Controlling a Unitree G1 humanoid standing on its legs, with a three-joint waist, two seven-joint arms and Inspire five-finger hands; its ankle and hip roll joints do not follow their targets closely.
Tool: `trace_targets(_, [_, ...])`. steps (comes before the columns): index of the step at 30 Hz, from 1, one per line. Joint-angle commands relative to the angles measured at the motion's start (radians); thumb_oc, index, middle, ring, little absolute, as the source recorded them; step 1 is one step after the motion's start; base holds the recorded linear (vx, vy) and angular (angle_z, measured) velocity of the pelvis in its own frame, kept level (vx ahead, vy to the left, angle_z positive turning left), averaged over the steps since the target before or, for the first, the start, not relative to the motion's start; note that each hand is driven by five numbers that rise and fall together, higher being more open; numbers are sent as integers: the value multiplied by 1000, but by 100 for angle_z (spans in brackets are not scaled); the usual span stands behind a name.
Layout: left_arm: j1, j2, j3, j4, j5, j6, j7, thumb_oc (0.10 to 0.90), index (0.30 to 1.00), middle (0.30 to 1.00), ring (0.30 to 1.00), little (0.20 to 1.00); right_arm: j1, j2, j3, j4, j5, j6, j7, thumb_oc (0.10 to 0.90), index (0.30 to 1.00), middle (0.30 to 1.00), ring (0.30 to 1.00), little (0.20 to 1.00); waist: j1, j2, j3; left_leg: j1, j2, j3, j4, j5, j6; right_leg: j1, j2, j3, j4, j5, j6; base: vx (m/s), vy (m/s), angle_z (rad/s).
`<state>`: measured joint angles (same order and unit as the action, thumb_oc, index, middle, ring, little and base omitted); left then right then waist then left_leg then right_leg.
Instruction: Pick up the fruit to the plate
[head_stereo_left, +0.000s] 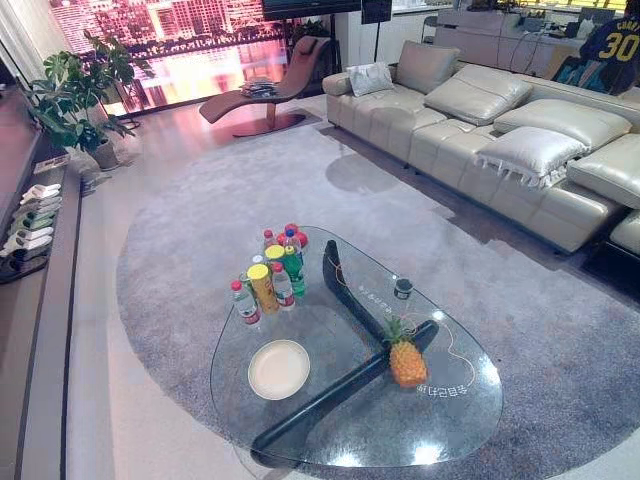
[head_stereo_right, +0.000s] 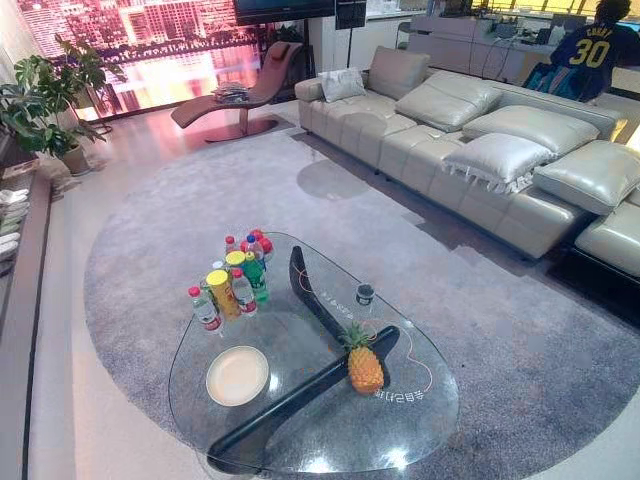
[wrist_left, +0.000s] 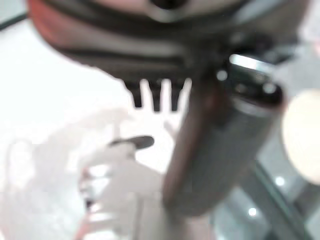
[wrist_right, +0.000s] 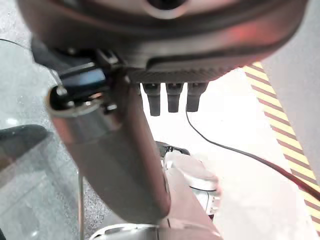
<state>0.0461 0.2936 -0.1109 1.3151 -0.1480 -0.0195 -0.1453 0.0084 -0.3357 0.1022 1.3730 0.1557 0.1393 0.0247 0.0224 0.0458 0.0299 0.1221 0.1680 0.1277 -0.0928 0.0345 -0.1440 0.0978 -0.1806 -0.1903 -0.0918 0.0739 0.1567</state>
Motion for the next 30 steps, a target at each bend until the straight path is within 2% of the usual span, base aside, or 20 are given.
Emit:
trace_targets(1, [-93,4,-20,35,-39,10,-18,800,900,900,900,900,-101,6,19,62,-26,-13,-25,800,900,900,900,900,2,-29,52,13,-11,12,5,-51,25,9,-48,-18,5,-30,25,13,-38,7])
trace_targets(8, [-91,7,-9,50,-54,17,-52,800,900,900,900,900,-95,6,22,59,-40,-15,-31,800,900,900,900,900,-4,-32,50,17,-11,16,5,-51,25,10,-46,-13,5,-29,25,5,1,0])
trace_targets(30, [-96,4,-22,44,-38,13,-34,800,900,900,900,900,-102,2,30,58,-36,-18,-27,800,900,900,900,900,1,-36,65,2,-14,9,5,-48,26,0,-41,-13,5,-30,21,0,0,0])
